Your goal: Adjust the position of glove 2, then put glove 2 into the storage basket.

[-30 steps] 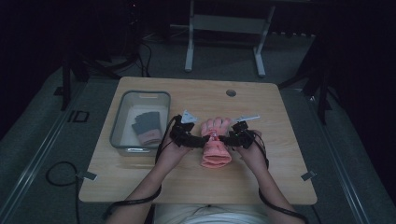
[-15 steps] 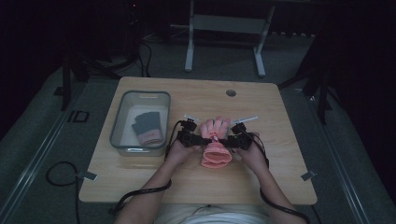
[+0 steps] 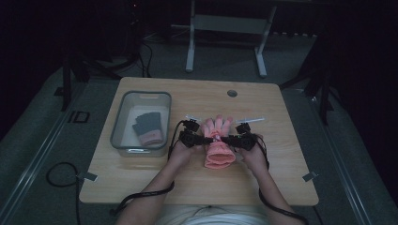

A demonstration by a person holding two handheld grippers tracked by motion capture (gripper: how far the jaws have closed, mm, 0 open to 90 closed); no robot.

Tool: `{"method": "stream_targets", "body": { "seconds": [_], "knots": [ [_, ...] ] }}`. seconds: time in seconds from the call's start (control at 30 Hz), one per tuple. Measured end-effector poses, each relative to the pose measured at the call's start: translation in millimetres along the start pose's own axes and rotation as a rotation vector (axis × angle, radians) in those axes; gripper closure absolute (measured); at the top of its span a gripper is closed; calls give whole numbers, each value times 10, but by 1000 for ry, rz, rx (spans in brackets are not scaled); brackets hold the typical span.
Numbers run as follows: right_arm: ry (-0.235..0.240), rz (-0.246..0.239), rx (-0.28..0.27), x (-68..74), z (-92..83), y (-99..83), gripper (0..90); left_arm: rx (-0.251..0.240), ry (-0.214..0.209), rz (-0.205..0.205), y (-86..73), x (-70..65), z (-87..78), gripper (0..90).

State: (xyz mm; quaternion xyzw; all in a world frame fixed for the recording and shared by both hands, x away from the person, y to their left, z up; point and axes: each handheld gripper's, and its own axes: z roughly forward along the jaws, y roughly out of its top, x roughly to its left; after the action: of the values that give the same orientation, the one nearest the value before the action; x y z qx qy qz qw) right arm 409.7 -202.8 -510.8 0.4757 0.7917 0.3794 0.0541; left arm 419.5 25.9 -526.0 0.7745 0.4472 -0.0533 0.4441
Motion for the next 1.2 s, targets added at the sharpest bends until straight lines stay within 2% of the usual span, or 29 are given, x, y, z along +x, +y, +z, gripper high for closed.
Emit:
{"method": "stream_targets", "body": {
  "seconds": [0.1, 0.2, 0.23, 0.37, 0.5, 0.63, 0.73, 0.8, 0.87, 1.2],
  "knots": [
    [4, 0, -31, 29, -91, 55, 708, -18, 8, 33, 78, -68, -90, 769],
    [6, -3, -53, 54, -154, 97, 709, -25, 8, 36, 102, -88, -120, 769],
    [6, -15, -68, 100, -213, 149, 709, -38, 12, 50, 175, -145, -238, 769],
    [16, -26, -94, 184, -279, 250, 710, -46, 22, 60, 234, -170, -353, 769],
    [24, -41, -108, 280, -309, 371, 710, -72, 48, 60, 309, -181, -544, 769],
    [40, -49, -120, 381, -323, 516, 710, -90, 64, 48, 372, -165, -719, 769],
    [41, -74, -131, 484, -325, 627, 709, -101, 87, 53, 417, -164, -865, 769],
    [44, -77, -135, 518, -327, 662, 709, -101, 87, 53, 417, -164, -865, 769],
    [51, -95, -140, 595, -319, 750, 709, -115, 111, 56, 463, -148, -1031, 770],
    [84, -157, -153, 895, -231, 1092, 710, -149, 167, 46, 536, -49, -1432, 771]
  ]
}}
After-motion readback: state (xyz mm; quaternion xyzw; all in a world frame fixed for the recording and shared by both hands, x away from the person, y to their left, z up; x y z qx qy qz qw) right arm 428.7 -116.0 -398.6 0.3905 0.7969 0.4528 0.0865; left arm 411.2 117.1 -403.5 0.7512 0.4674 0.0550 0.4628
